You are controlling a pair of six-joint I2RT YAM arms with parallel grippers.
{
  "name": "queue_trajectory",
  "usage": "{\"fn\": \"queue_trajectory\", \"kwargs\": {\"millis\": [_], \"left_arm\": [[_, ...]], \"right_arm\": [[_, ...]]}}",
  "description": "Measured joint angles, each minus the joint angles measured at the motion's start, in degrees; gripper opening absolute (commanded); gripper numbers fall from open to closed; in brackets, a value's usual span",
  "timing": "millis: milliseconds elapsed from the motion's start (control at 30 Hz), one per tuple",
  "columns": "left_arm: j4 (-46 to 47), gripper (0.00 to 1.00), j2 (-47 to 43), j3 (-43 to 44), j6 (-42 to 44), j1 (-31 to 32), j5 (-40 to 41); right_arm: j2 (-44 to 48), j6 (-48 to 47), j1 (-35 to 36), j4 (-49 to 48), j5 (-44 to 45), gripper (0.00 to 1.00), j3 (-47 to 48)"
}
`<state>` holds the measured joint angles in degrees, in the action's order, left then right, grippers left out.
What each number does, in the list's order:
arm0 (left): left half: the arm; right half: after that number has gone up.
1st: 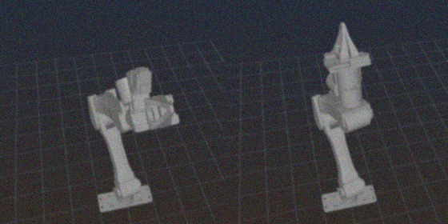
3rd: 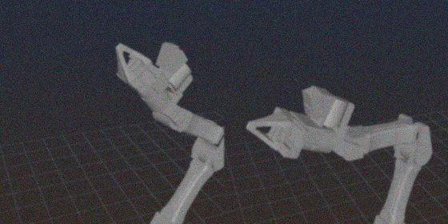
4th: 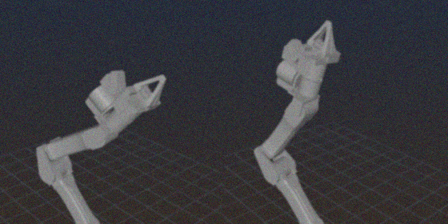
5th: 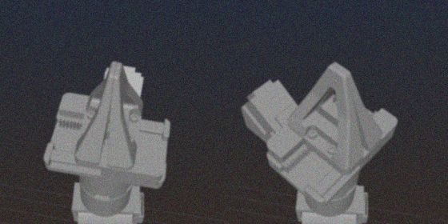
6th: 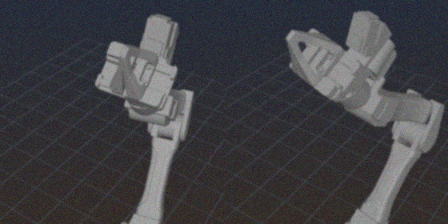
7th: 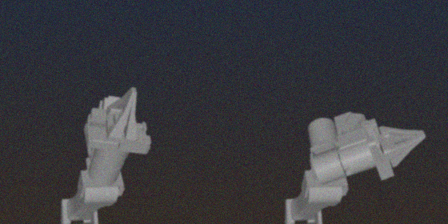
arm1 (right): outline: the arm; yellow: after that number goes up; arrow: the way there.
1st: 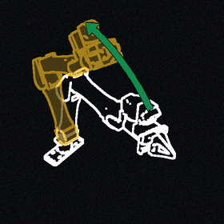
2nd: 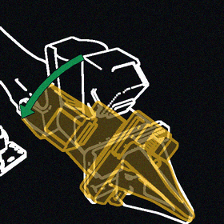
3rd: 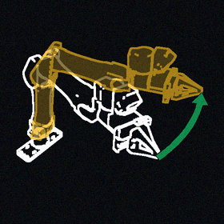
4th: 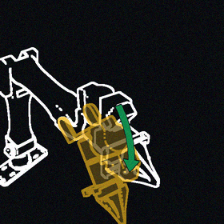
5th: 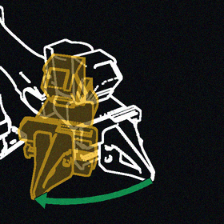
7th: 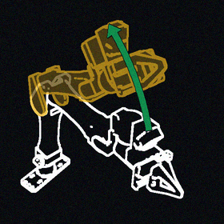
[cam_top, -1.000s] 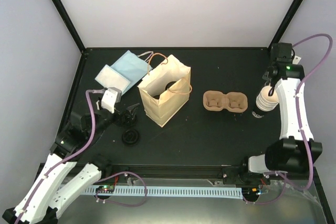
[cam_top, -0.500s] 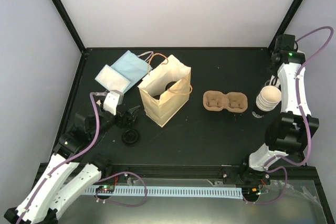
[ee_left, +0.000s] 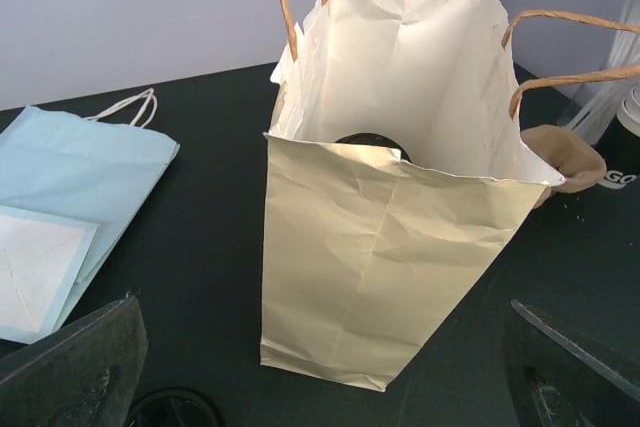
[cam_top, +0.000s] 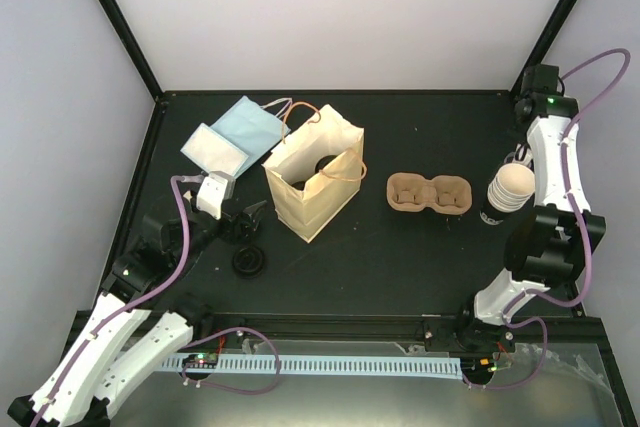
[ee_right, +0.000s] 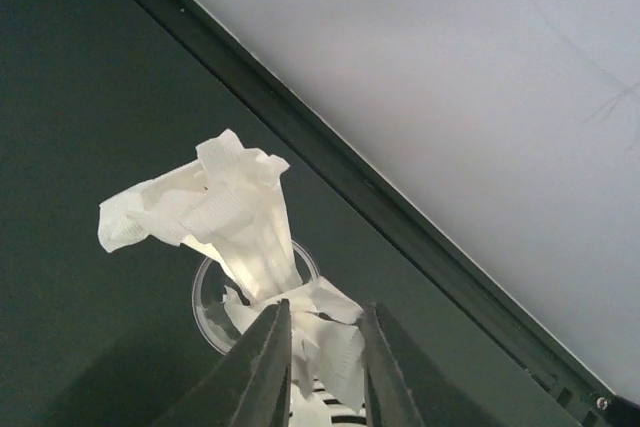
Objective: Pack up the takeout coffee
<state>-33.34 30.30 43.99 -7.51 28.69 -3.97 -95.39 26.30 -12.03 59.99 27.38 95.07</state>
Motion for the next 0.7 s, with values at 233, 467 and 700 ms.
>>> {"fn": "queue_trajectory", "kwargs": {"millis": [233,467,700], "left_arm": [[0.02,0.99,0.0,0.0,0.0,0.07,0.11],[0.02,0.99,0.02,0.0,0.0,0.07,0.35],[0.09,0.99,0.04,0.0,0.0,0.07,0.35]], "right_arm": [[-0.9,0.07,0.0,-0.02,-0.42,0.07,0.35],[0.72,0.17,0.0,1.4,-0.33,0.06,1.09],[4.76,0.48,0.0,5.31,-0.31,0.06,7.04]]}}
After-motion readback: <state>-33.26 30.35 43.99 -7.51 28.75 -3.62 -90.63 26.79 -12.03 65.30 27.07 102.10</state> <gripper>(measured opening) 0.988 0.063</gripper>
